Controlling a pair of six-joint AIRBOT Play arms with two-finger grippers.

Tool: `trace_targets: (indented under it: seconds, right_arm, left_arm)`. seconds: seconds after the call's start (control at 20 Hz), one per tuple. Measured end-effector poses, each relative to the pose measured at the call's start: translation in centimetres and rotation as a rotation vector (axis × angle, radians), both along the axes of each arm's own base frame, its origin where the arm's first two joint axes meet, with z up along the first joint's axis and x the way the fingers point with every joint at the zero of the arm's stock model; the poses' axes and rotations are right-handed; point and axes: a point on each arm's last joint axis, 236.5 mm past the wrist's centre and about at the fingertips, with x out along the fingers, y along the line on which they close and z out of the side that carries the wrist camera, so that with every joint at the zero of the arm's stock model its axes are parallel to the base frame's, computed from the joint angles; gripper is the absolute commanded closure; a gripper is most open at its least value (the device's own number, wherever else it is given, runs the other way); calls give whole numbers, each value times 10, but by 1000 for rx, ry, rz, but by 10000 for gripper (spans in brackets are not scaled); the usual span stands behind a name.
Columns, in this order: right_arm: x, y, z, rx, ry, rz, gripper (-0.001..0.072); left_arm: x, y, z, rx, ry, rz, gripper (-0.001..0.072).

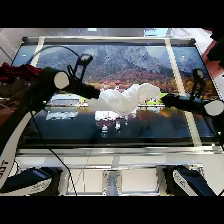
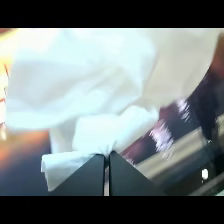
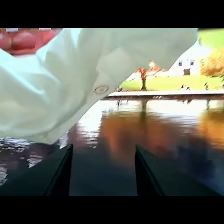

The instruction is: Fold the shirts.

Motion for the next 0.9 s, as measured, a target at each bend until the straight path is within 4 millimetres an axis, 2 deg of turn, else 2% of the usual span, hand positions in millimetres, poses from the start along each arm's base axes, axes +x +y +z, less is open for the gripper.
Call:
trace_targets:
  seconds: [0.1,0.3,0.45,0.55,0.65,0.9]
  right_arm:
    - [-1,27,-31,122,79,2,261]
    - [-4,86,-82,256,209,37,261]
    - [-5,122,-112,296,261,43,261]
    - [-6,136,-124,314,284,35,262]
    - [-4,145,-129,340,290,8,262]
    - [8,155,-134,404,286,-81,263]
  left_arm:
    - [11,-5,32,-46,-88,7,697]
    - [27,-9,65,-109,-191,36,697]
    - [50,-5,91,-157,-306,111,697]
    - [65,1,108,-182,-385,163,697]
    - [75,4,116,-195,-433,191,697]
    - [90,2,105,-197,-439,223,697]
